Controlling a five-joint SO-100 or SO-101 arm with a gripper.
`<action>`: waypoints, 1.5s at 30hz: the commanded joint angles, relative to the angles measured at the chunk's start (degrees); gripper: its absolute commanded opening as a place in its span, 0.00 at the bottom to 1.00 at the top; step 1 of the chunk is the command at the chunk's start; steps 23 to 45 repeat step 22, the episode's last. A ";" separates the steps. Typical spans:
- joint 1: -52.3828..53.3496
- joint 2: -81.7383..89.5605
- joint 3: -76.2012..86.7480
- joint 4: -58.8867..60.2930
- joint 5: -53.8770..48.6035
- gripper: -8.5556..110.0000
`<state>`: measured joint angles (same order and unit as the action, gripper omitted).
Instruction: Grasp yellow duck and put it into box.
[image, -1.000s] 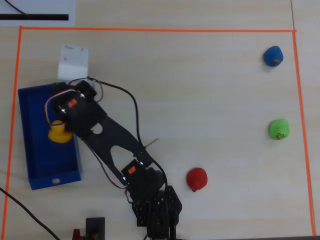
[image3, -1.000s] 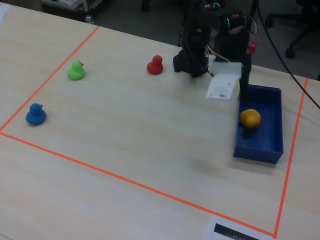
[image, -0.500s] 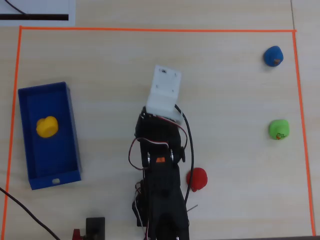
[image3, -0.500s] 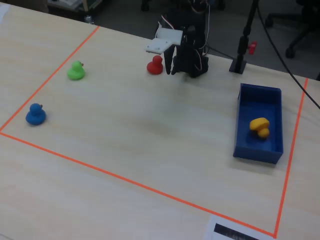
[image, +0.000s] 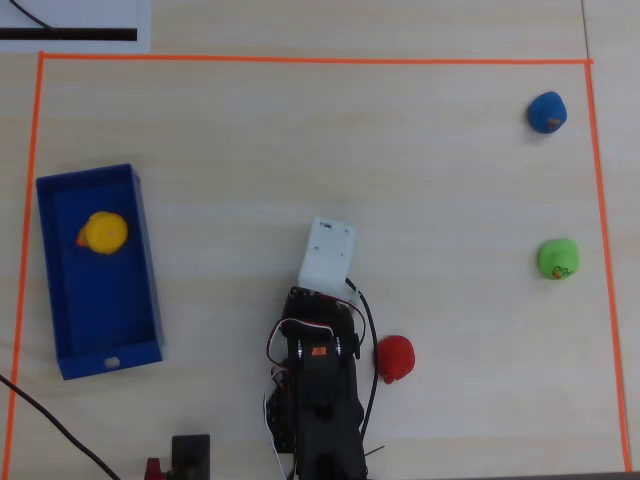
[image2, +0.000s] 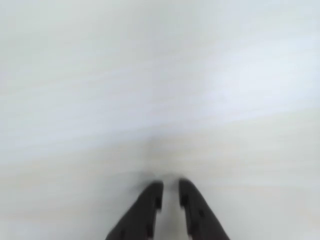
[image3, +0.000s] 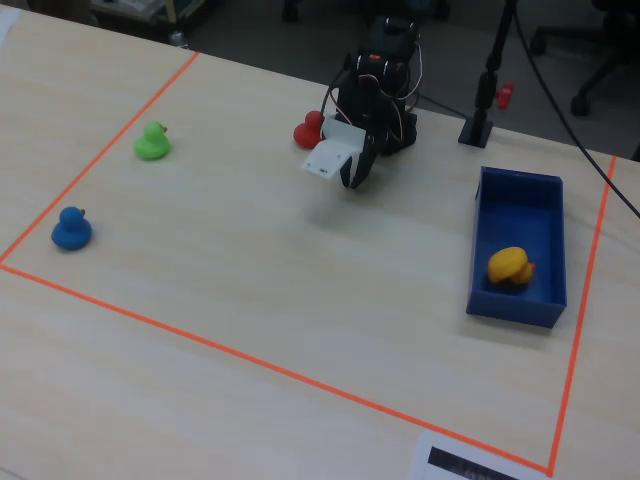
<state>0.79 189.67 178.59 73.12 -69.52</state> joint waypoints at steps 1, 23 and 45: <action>0.88 0.09 -0.44 1.49 -0.44 0.07; 0.88 0.09 -0.44 1.49 0.00 0.07; 0.88 0.09 -0.44 1.49 0.00 0.07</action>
